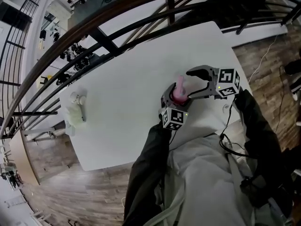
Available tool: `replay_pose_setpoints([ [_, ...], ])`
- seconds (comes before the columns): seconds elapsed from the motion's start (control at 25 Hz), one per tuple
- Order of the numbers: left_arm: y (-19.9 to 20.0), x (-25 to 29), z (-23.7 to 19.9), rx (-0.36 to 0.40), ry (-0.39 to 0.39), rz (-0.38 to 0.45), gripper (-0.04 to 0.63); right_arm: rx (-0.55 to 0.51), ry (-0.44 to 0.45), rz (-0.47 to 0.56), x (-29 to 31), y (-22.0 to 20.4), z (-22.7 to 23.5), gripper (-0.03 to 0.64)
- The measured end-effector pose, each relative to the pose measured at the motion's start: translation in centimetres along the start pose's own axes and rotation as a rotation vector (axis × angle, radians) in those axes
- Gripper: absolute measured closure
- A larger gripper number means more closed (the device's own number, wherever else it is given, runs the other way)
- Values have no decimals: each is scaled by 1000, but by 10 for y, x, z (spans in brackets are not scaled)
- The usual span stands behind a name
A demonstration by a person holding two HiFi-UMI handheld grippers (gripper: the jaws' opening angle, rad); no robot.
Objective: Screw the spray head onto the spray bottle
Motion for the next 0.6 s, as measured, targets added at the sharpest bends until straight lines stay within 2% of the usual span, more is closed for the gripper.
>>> replay_pose_setpoints([
  [0.08, 1, -1, 8, -14, -79, 42, 149, 5, 54, -9, 7, -1, 0, 236],
  [0.16, 1, -2, 9, -25, -110, 61, 149, 17, 133, -24, 14, -3, -7, 238],
  [0.24, 0, -3, 9, -19, -124, 53, 149, 17, 170, -29, 20, -5, -11, 238],
  [0.44, -1, -3, 8, -1, -123, 41, 150, -28, 123, 27, 7, 7, -23, 238],
  [0.6, -1, -2, 7, -2, -121, 36, 150, -79, 82, 11, -9, 4, -44, 239],
])
Point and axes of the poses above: the fingertips, and each gripper's own axes: x forward along the fingers, z to its right, y out of its top, the point moved 2 cm from there along -x, backward along the fingers, and after that the axes turned 8 degrees about z, right-handed, at the moved point
